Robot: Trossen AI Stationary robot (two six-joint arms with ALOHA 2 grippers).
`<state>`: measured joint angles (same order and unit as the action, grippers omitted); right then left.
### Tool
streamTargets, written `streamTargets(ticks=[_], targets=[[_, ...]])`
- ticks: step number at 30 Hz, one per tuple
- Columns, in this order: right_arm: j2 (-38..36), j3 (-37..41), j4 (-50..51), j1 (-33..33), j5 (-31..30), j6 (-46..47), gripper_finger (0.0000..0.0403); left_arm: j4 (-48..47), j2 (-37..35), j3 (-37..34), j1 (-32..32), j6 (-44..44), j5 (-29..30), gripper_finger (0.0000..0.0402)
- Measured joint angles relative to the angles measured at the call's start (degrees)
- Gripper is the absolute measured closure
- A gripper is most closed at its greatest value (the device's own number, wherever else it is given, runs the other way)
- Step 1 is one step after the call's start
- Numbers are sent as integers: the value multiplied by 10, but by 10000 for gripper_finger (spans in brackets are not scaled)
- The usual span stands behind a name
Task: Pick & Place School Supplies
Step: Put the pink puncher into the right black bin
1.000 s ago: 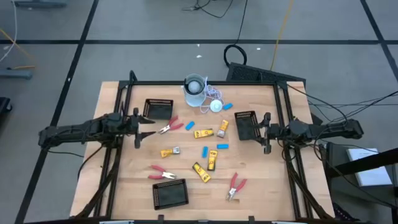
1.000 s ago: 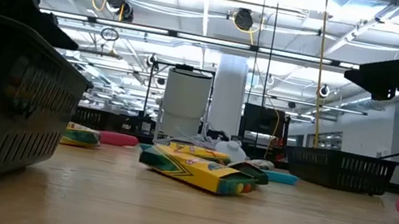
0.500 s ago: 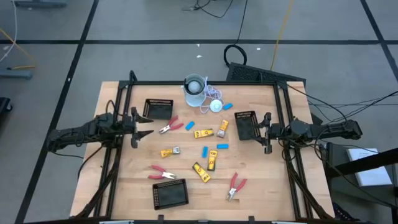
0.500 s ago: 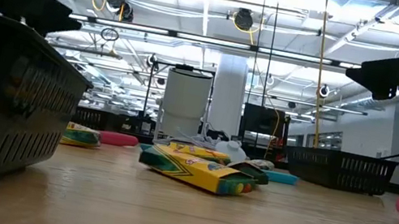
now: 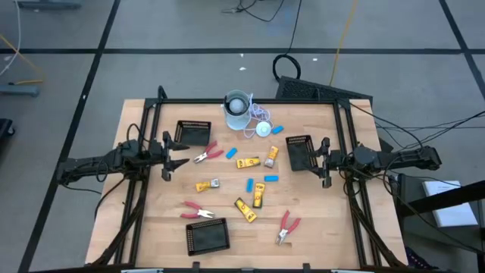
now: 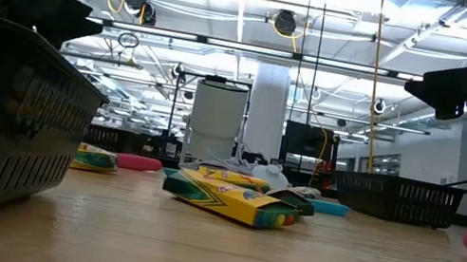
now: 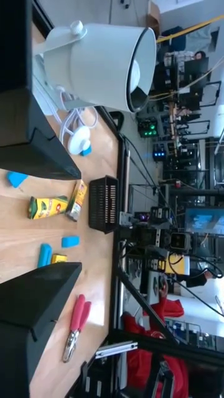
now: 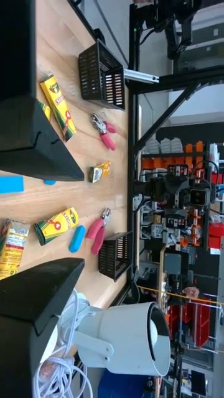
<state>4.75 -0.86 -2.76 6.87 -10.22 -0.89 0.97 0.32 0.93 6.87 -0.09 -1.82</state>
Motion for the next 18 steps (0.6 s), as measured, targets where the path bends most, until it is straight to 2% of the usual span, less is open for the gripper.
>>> streamTargets(ticks=[18], targets=[[0, 0, 1, 0, 0, 3, 200, -2, 0, 0, 0, 2, 4, 172]])
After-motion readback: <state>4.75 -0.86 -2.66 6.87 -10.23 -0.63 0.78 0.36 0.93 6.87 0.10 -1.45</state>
